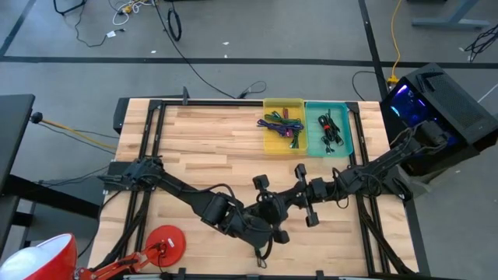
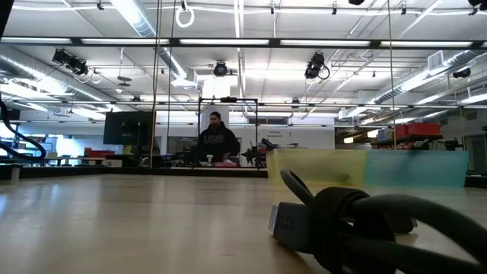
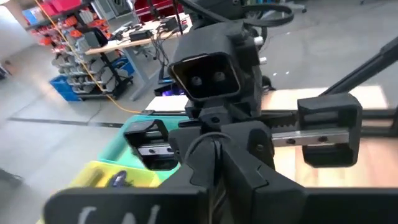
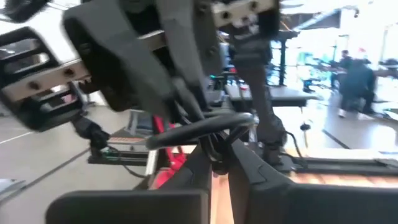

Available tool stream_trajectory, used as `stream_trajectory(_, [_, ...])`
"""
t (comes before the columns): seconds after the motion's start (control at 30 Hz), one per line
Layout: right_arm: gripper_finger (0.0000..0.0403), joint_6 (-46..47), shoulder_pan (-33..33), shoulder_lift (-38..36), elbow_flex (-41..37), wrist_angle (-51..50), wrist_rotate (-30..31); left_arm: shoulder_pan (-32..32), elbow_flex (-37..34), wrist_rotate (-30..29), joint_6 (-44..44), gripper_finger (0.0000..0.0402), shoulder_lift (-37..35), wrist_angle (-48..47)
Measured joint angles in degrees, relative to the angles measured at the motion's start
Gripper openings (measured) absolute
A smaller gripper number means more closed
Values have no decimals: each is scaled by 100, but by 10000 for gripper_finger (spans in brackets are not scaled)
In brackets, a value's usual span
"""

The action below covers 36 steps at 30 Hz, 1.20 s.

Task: Pick & Place USB Port
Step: Put the black charger cable into the blue bin

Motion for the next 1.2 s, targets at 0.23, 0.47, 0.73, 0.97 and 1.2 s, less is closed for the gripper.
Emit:
stream_trajectory(0.23, [15, 111, -164, -438, 6, -1631, 1280, -92, 13, -1375, 1184, 61, -222, -705])
stream_trajectory(0.47, [15, 1102, -1323, -1554, 3, -4590, 2161, -116, 35, -1318, -1697, 61, -859, -4296])
stream_trajectory(0.73, [15, 1992, -3992, -2307, 3, -6504, 853, -244, -975, -801, -3041, 59, -1144, -5434])
stream_trajectory(0.97, [15, 1962, -5723, -1842, 3, -6989, -247, -94, -1953, -1225, -3934, 55, -1268, -5854])
stream_trajectory(1.2, [15, 1718, -6523, -1055, 1, -7281, -875, 177, -2501, -1028, -4242, 55, -1281, -5897])
